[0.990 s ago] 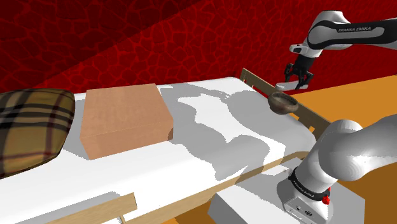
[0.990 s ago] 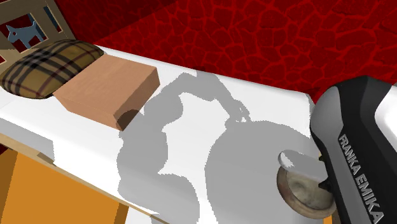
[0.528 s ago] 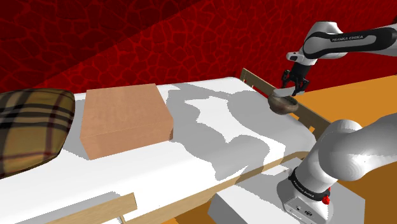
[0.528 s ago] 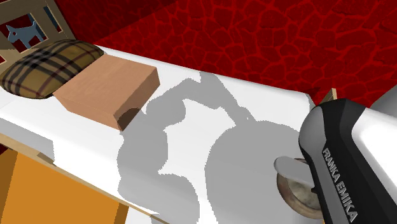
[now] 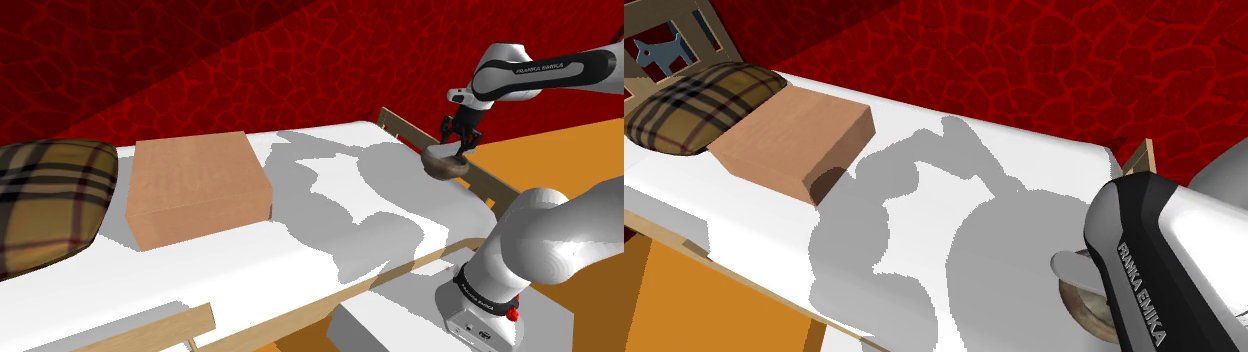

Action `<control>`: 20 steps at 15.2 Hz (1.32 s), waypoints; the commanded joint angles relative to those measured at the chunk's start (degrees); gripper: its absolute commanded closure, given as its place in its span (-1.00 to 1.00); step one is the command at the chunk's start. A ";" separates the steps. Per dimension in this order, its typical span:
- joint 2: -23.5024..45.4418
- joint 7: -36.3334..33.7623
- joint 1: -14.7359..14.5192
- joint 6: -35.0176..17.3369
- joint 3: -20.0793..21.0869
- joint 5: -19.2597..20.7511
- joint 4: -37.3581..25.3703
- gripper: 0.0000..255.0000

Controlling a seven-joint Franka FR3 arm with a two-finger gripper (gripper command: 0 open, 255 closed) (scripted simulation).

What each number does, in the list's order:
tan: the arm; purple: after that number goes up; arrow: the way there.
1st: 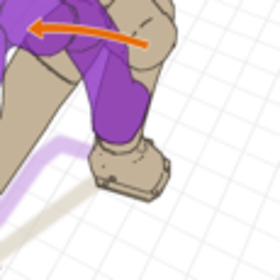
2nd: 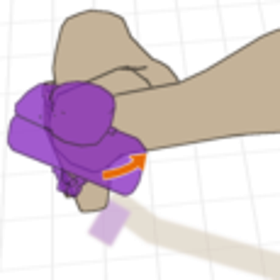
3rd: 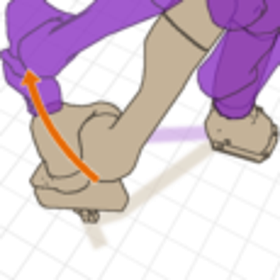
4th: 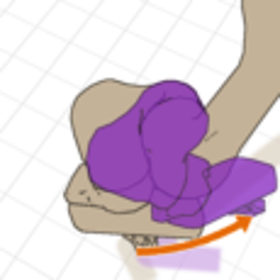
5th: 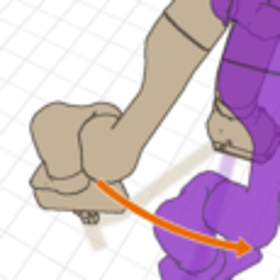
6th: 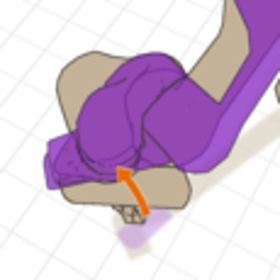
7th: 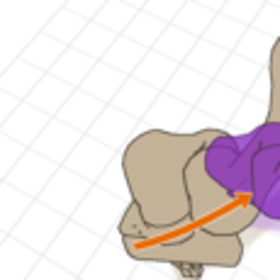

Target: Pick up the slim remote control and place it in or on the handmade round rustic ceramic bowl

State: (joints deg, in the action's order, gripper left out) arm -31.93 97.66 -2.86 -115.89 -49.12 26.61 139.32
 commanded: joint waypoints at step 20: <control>-2.36 0.06 0.46 7.73 3.59 -1.28 -5.22 -1.00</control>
State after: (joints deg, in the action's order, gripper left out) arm -34.29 97.72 -2.40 -108.18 -45.54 25.34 134.13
